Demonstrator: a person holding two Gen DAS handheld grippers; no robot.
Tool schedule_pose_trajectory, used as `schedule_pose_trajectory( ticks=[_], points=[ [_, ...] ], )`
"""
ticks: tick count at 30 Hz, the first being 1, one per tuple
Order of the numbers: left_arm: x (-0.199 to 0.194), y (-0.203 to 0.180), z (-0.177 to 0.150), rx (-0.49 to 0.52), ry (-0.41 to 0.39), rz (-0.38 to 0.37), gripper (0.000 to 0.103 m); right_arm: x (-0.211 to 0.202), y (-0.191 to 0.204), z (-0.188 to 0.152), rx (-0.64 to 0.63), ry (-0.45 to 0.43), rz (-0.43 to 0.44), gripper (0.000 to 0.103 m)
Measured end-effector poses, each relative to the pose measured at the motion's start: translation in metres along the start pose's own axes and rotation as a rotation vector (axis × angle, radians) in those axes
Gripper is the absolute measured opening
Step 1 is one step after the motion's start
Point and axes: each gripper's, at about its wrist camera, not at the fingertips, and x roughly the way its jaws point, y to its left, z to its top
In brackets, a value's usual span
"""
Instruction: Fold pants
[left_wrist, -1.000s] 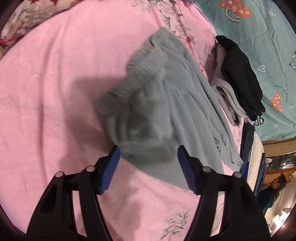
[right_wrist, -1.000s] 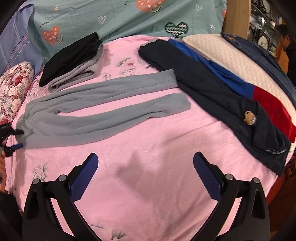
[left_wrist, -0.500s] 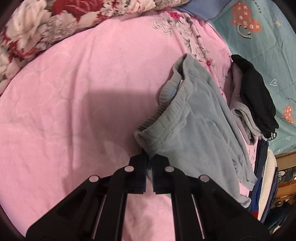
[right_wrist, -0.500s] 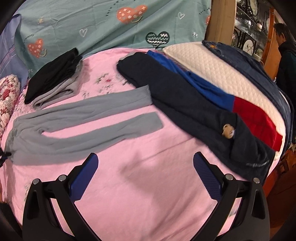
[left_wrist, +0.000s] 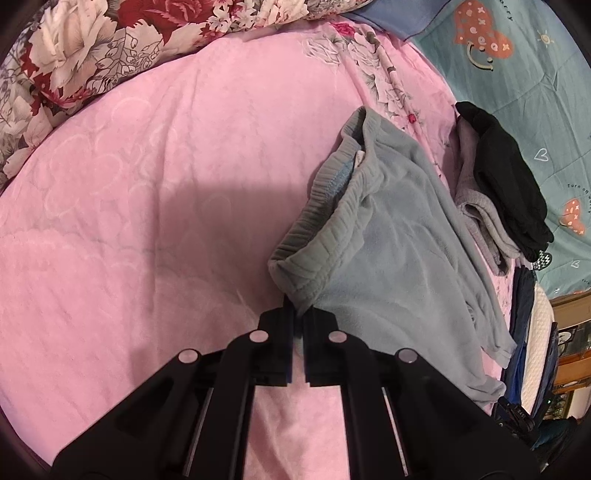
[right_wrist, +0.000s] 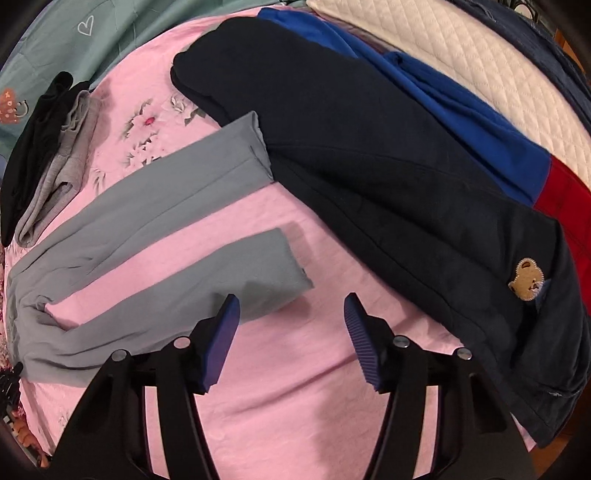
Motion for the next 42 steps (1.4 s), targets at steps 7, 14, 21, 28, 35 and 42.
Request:
schedule_pose_trajectory(
  ticks=[7, 14, 21, 28, 35, 42],
  points=[
    [0.011, -0.009, 0.005, -0.003, 0.011, 0.051, 0.004, 0.031, 0.012, 0.020, -0.089, -0.025, 0.017, 0.061],
    [-0.001, -0.010, 0.005, -0.022, -0.027, 0.061, 0.003, 0.027, 0.033, 0.033, -0.121, 0.017, 0.046, 0.008],
    [-0.038, 0.009, -0.004, -0.047, -0.080, 0.020, 0.003, -0.036, -0.011, 0.007, 0.032, -0.043, 0.194, 0.007],
    [-0.029, 0.039, -0.020, -0.004, 0.026, 0.040, 0.006, -0.036, -0.030, -0.058, 0.002, 0.018, 0.178, 0.008],
    [-0.082, 0.018, -0.022, 0.115, -0.135, 0.115, 0.069, -0.038, -0.027, -0.074, -0.066, -0.005, 0.005, 0.041],
    [-0.047, -0.052, 0.025, 0.231, -0.034, 0.001, 0.069, -0.045, -0.001, 0.018, -0.097, -0.076, 0.141, 0.052]
  ],
)
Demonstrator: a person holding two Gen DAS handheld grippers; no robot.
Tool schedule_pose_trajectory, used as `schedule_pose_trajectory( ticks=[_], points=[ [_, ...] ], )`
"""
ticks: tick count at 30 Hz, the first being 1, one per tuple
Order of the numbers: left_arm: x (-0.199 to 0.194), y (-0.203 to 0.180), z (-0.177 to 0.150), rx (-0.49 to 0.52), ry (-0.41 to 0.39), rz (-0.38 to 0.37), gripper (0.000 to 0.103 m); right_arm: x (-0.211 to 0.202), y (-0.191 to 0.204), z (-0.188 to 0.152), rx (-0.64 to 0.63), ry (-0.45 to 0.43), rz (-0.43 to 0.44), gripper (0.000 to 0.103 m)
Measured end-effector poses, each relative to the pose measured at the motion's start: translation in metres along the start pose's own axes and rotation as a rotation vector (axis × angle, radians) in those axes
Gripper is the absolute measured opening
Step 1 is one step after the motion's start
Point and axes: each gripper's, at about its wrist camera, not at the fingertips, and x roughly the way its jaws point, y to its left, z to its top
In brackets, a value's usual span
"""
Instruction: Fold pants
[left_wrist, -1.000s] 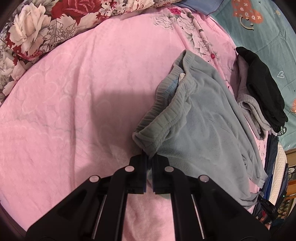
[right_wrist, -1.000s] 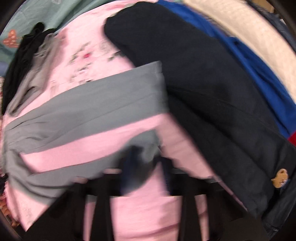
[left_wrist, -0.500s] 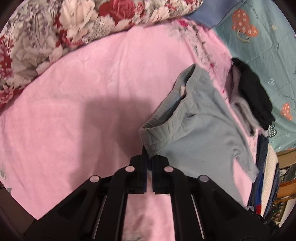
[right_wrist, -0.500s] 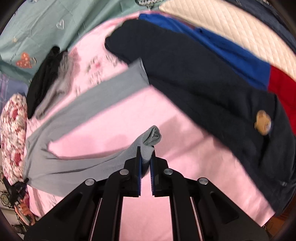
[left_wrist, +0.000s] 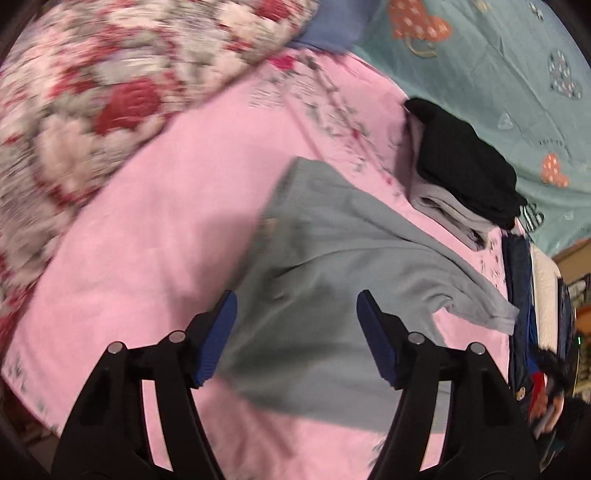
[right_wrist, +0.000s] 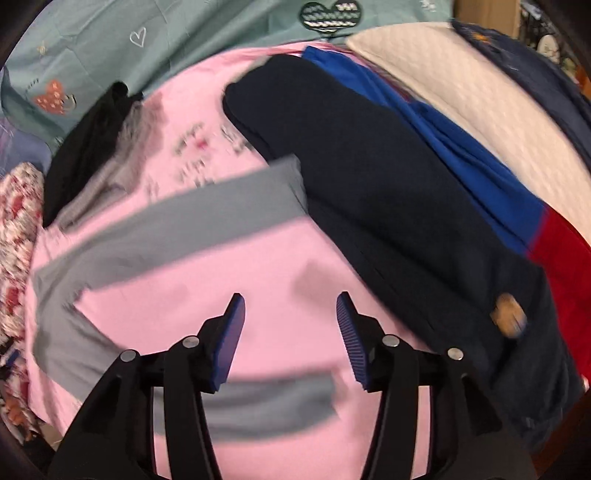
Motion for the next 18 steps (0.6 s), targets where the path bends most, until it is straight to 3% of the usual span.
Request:
schedule_pose_trajectory(
  ticks=[3, 8, 15, 18],
  points=[
    [0.046, -0.018, 0.012, 0.025, 0.101, -0.006, 0.065, 0.049, 0.001, 0.046, 0.037, 0.054, 0.020, 0.052],
    [0.084, -0.020, 0.021, 0.021, 0.143, 0.058, 0.065, 0.101, 0.000, 0.065, 0.134, 0.158, 0.099, 0.050],
    [0.097, -0.030, 0.026, 0.060, 0.117, 0.137, 0.068, 0.117, 0.007, 0.080, 0.159, 0.172, 0.044, 0.053],
    [0.100, -0.035, 0.025, 0.087, 0.106, 0.158, 0.070, 0.120, 0.026, 0.080, 0.094, 0.198, -0.072, 0.052]
  ],
)
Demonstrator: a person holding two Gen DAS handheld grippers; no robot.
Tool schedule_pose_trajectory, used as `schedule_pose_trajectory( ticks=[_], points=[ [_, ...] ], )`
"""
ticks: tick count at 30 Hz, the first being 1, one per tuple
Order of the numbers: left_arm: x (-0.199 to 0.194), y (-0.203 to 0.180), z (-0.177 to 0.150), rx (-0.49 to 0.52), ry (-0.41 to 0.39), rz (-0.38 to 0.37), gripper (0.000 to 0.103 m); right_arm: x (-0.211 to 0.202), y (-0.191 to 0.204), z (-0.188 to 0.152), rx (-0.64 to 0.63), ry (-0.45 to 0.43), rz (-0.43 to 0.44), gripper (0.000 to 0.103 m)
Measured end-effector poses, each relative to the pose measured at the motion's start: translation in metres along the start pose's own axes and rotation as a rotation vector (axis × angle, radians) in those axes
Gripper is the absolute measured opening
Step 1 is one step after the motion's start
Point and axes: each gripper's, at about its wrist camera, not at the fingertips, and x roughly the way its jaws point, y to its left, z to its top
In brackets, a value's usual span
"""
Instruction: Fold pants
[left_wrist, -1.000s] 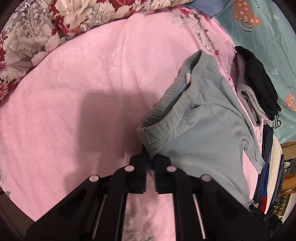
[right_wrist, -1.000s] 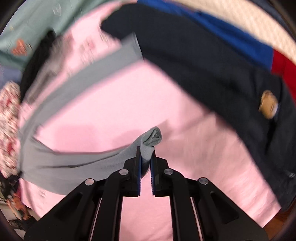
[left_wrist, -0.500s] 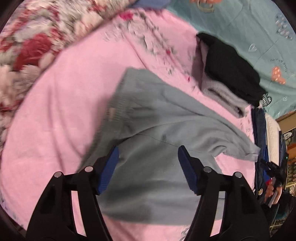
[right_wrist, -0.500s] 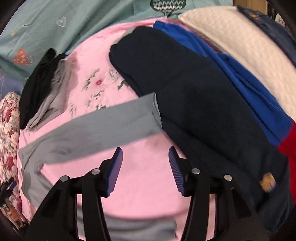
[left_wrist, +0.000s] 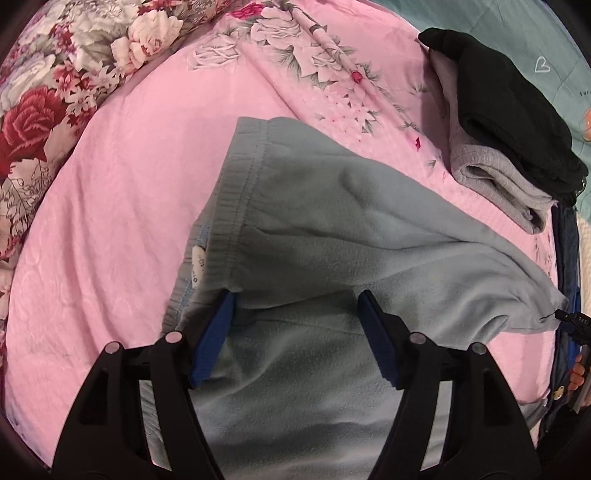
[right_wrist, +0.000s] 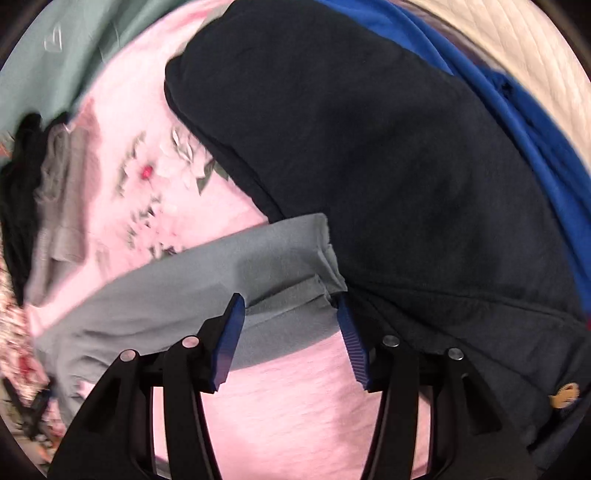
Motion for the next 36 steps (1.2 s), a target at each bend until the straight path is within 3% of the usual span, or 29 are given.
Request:
schedule_pose_trajectory(
  ticks=[2, 4, 5, 6, 7, 10, 11, 16, 17, 18, 19, 20, 22, 24, 27, 31, 36],
  points=[
    [0.000, -0.001, -0.001, 0.019, 0.000, 0.002, 0.070, 0.003, 0.018, -0.002, -0.068, -0.009, -0.097, 0.050],
    [-0.002, 0.005, -0.002, 0.020, 0.006, -0.015, 0.068, -0.001, 0.027, -0.009, -0.112, -0.029, -0.139, 0.036],
    [-0.004, 0.008, -0.004, 0.019, 0.002, -0.017, 0.065, -0.004, 0.028, -0.013, -0.121, -0.026, -0.138, 0.014],
    [-0.006, 0.011, -0.006, 0.019, -0.003, -0.007, 0.053, -0.009, 0.026, -0.019, -0.127, -0.027, -0.145, 0.004],
    [-0.007, 0.014, -0.008, 0.018, -0.007, 0.006, 0.040, -0.013, 0.022, -0.024, -0.129, -0.033, -0.157, 0.004],
    [-0.010, 0.024, -0.012, -0.003, -0.007, -0.032, 0.025, -0.026, 0.006, -0.040, -0.100, -0.051, -0.137, 0.004],
    [-0.010, 0.027, -0.012, -0.004, -0.005, -0.043, 0.025, -0.031, 0.002, -0.044, -0.092, -0.057, -0.124, 0.004],
    [-0.005, 0.024, -0.009, 0.067, 0.005, -0.047, 0.030, -0.027, -0.014, -0.052, -0.073, -0.067, -0.096, 0.005],
    [-0.006, 0.024, -0.009, 0.071, 0.013, -0.059, 0.030, -0.020, -0.014, -0.049, -0.080, -0.066, -0.102, 0.018],
    [-0.010, 0.026, -0.009, 0.074, 0.029, -0.079, 0.037, -0.019, -0.011, -0.047, -0.096, -0.087, -0.127, 0.041],
    [-0.018, 0.031, -0.008, 0.073, 0.033, -0.110, 0.048, -0.022, -0.009, -0.047, -0.106, -0.096, -0.192, 0.049],
    [-0.028, 0.035, -0.006, 0.070, 0.008, -0.121, 0.052, -0.026, -0.008, -0.049, -0.114, -0.098, -0.197, 0.051],
    [-0.054, 0.044, 0.005, 0.088, -0.075, -0.078, 0.069, -0.042, -0.009, -0.058, -0.123, -0.111, -0.149, 0.051],
    [-0.068, 0.047, 0.024, 0.114, -0.113, -0.058, 0.079, -0.065, -0.007, -0.072, -0.137, -0.155, -0.102, 0.051],
    [-0.065, 0.035, 0.067, 0.227, -0.108, -0.071, 0.079, -0.095, -0.002, -0.103, -0.166, -0.190, 0.023, 0.052],
    [-0.027, 0.019, 0.118, 0.318, -0.051, -0.084, 0.079, -0.101, 0.015, -0.148, -0.183, -0.215, 0.084, 0.052],
    [0.030, 0.003, 0.124, 0.382, 0.100, -0.089, 0.076, -0.112, 0.010, -0.204, -0.169, -0.207, 0.071, 0.052]
  ],
)
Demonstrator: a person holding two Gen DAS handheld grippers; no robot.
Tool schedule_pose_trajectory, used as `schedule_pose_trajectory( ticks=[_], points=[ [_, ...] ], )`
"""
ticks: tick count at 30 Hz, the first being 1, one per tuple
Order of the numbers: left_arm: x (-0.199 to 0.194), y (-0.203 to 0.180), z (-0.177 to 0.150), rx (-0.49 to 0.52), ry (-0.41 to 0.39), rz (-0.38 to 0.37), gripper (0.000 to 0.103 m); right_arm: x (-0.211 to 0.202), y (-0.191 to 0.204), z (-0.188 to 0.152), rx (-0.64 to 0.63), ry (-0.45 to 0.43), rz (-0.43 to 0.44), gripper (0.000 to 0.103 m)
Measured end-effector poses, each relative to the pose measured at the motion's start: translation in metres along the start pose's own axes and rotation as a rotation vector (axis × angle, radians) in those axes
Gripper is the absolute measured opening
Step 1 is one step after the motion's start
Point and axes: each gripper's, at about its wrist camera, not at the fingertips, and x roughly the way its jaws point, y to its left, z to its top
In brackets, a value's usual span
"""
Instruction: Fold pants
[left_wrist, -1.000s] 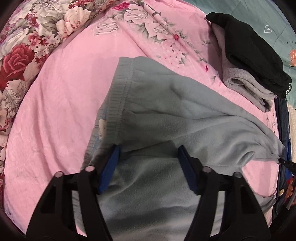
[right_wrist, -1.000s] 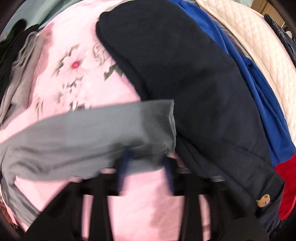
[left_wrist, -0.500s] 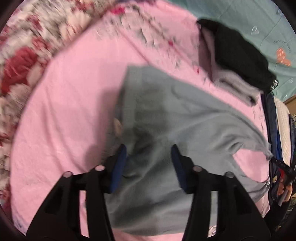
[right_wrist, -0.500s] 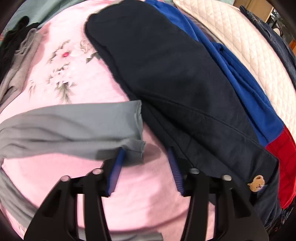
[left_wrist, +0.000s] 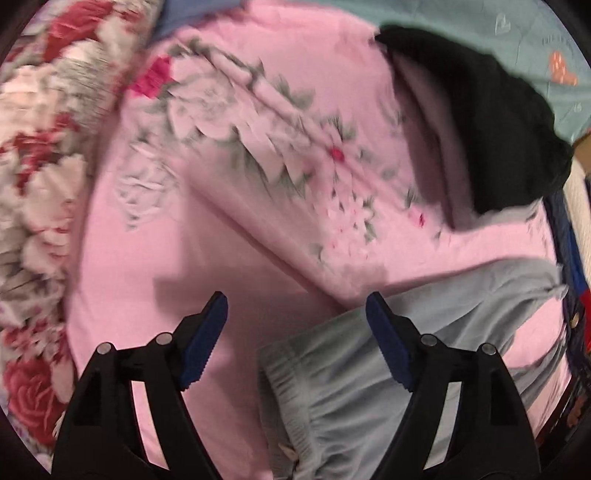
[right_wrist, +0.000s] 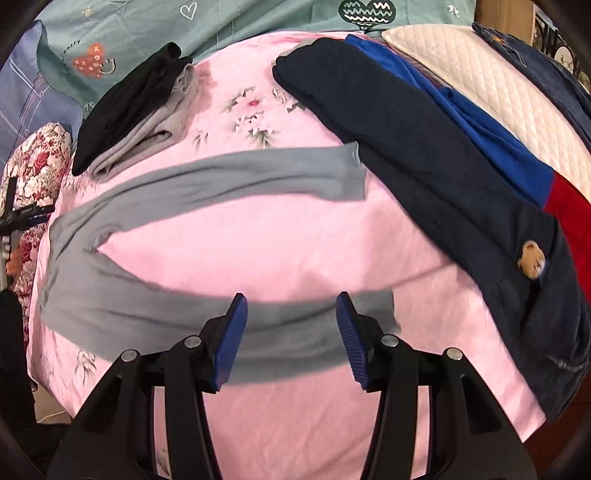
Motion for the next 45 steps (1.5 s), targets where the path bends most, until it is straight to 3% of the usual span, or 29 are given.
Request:
schedule_pose_trajectory(
  ticks=[1, 2, 3, 6, 9, 16, 21, 26, 29, 30, 32, 33, 37, 41, 45],
  points=[
    [0.010, -0.006, -0.003, 0.027, 0.027, 0.010, 0.075, -0.004, 0.001, -0.008, -0.001, 0.000, -0.009, 0.052],
    [0.011, -0.013, -0.008, 0.068, 0.005, 0.049, 0.074, -0.007, 0.004, -0.009, -0.008, 0.002, -0.021, 0.052],
    [0.011, -0.022, -0.016, 0.111, -0.020, 0.073, 0.066, -0.006, 0.008, -0.007, -0.016, 0.005, -0.030, 0.052],
    [0.004, -0.039, -0.036, 0.177, -0.059, 0.024, 0.019, -0.001, 0.029, 0.010, -0.089, 0.005, -0.031, 0.052],
    [-0.005, -0.055, -0.057, 0.246, -0.127, 0.073, 0.018, 0.011, 0.077, 0.039, -0.233, 0.003, 0.000, 0.052],
    [-0.033, -0.055, -0.078, 0.259, -0.237, 0.063, 0.018, 0.075, 0.225, 0.119, -0.660, 0.040, 0.263, 0.052],
    [-0.051, -0.053, -0.084, 0.249, -0.261, 0.049, 0.018, 0.137, 0.286, 0.147, -0.854, 0.111, 0.290, 0.051],
    [-0.045, -0.052, -0.084, 0.255, -0.245, 0.035, 0.018, 0.180, 0.303, 0.153, -0.953, 0.212, 0.293, 0.050],
    [-0.039, -0.053, -0.087, 0.263, -0.229, 0.040, 0.018, 0.199, 0.306, 0.150, -0.976, 0.270, 0.273, 0.029],
    [-0.038, -0.053, -0.088, 0.267, -0.232, 0.048, 0.018, 0.198, 0.305, 0.146, -0.982, 0.266, 0.285, 0.006],
    [-0.035, -0.049, -0.084, 0.252, -0.241, 0.077, 0.018, 0.188, 0.307, 0.138, -1.033, 0.247, 0.297, 0.006],
    [-0.034, -0.045, -0.078, 0.230, -0.239, 0.083, 0.018, 0.180, 0.307, 0.137, -1.052, 0.193, 0.283, 0.005],
    [-0.031, -0.032, -0.049, 0.162, -0.265, 0.106, 0.018, 0.170, 0.309, 0.161, -0.981, 0.100, 0.268, 0.005],
    [-0.013, -0.021, -0.023, 0.111, -0.229, 0.127, 0.018, 0.184, 0.312, 0.169, -0.967, 0.105, 0.237, 0.005],
    [-0.006, -0.020, -0.022, 0.098, -0.211, 0.137, 0.018, 0.202, 0.308, 0.170, -0.954, 0.138, 0.212, 0.006]
  ],
)
